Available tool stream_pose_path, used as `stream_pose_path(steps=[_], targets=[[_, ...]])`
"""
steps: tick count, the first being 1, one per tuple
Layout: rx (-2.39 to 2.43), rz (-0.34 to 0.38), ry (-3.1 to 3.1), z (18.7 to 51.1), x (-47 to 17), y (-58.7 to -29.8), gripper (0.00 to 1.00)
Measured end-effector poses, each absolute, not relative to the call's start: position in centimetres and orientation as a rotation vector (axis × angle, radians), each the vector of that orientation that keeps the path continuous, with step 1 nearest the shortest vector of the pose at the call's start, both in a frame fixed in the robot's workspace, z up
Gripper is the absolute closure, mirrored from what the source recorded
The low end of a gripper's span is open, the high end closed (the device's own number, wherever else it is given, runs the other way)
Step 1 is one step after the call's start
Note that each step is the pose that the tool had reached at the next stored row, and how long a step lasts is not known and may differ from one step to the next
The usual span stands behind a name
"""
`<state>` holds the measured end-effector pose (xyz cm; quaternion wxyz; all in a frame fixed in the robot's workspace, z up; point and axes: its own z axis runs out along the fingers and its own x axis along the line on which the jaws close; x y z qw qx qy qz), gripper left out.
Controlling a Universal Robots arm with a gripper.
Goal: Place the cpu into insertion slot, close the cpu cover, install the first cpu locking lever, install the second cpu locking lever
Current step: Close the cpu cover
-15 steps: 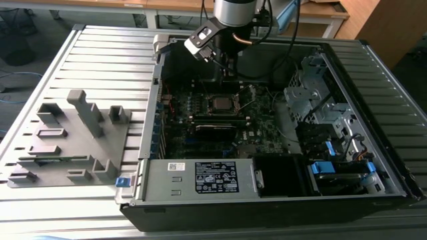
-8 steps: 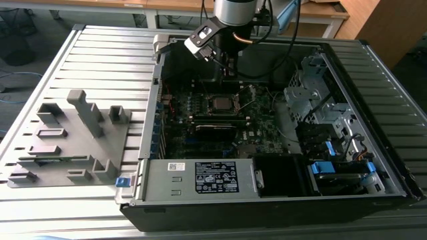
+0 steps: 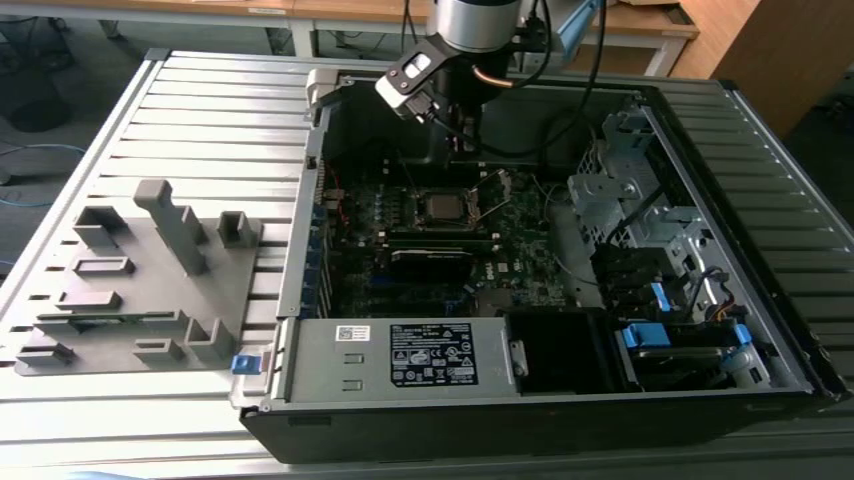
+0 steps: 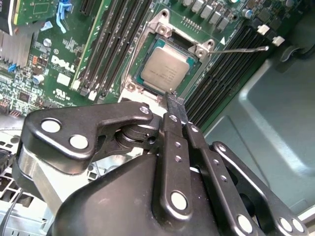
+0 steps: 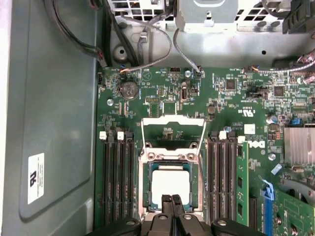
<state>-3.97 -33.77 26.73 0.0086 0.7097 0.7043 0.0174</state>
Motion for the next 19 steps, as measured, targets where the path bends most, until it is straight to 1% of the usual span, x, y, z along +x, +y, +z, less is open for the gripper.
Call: stream_pose_path(steps=[19], targets=[[2.217, 0.054, 2.201, 26.7, -2.7, -33.8, 0.89]])
